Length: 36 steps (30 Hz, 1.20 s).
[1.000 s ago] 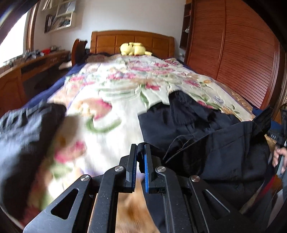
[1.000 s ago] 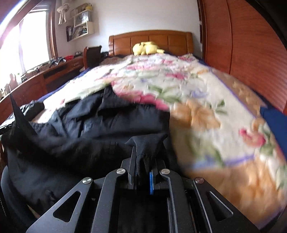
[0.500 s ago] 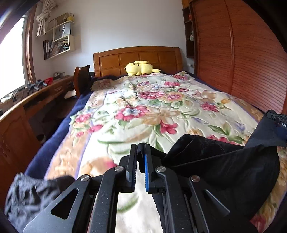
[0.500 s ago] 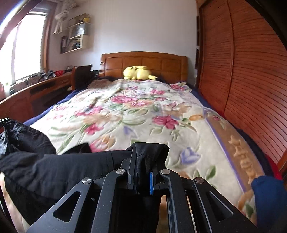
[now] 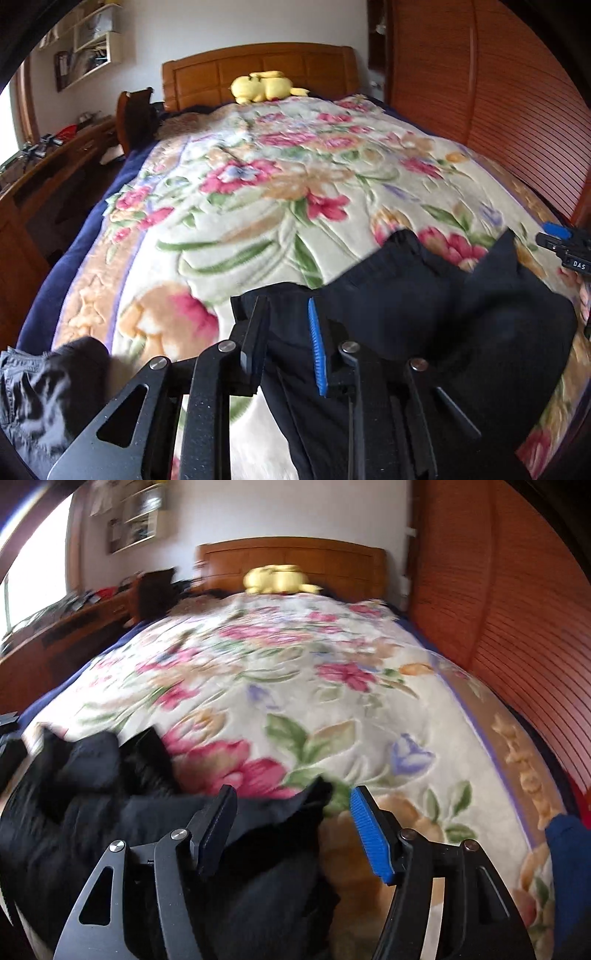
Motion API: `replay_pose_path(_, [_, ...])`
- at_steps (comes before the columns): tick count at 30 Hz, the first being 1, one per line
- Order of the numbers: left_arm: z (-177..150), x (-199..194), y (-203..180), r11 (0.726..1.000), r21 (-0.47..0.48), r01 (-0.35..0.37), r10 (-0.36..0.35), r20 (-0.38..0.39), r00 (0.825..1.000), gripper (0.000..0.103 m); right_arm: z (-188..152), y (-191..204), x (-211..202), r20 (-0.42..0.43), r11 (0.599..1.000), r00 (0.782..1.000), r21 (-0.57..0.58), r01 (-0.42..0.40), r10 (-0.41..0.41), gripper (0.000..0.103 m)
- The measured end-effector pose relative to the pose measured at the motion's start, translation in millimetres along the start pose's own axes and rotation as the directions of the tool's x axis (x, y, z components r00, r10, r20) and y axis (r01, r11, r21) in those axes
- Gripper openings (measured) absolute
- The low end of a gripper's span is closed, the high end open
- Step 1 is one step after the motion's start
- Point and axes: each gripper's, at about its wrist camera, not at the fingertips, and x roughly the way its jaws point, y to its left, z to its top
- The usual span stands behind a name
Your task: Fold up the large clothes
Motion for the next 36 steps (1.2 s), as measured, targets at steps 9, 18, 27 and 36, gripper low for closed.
replay_pose_path(9, [-41,-28,-11,0.997,-0.001,0.073,-0.073,-0.020,0.997,0.031,-28,43,-20,-0.088,0.973,0.987,-0.174,-0.150,0.136,0.066])
replay_pose_path(18, [-90,-42,-24,0.993,-0.006,0.117,-0.117,-0.057,0.992,0.031,-2,74,14,-0.160,0.957,0.964,-0.167,-0.238,0.212,0.066])
replay_pose_path(27, [-122,-54,-20,0.993,-0.048,0.112,-0.114,-0.052,0.992,0.031,18,117,69,-0.231,0.936,0.930,-0.141,-0.322,0.285,0.066])
replay_pose_path(36, [-139,-67,-20,0.991,-0.044,0.124,-0.125,-0.033,0.992,0.031,46,129,122,-0.180,0.973,0.969,-0.126,-0.194,0.170,0.002])
